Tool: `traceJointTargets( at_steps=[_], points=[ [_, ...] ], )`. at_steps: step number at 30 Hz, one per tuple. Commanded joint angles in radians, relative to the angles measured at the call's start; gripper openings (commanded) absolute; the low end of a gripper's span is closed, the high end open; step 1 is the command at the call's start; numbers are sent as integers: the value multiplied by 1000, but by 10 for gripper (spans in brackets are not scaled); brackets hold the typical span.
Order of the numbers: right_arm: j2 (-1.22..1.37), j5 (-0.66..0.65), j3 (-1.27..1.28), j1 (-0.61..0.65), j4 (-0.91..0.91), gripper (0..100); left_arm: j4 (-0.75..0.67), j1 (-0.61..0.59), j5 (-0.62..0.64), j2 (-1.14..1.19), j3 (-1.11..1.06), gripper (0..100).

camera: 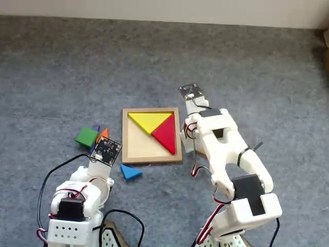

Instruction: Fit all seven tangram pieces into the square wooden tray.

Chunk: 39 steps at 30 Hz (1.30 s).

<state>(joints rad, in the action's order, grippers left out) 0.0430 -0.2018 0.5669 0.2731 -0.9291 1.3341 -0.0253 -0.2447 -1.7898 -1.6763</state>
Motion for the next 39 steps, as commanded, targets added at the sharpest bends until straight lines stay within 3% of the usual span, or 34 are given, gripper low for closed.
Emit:
traceJointTargets(
  at_steps=[1, 24, 30, 39],
  points=[
    [-8, 11, 7, -4, 12, 156, 5, -4, 8, -31, -19, 7],
    [-10, 3, 8, 1, -68, 197, 5, -4, 8, -31, -19, 7],
    [-10, 3, 8, -2, -67, 111, 5, -4, 8, -31, -19, 7],
    [-22, 3, -2, -4, -130, 105, 5, -4, 8, -31, -19, 7]
  ],
)
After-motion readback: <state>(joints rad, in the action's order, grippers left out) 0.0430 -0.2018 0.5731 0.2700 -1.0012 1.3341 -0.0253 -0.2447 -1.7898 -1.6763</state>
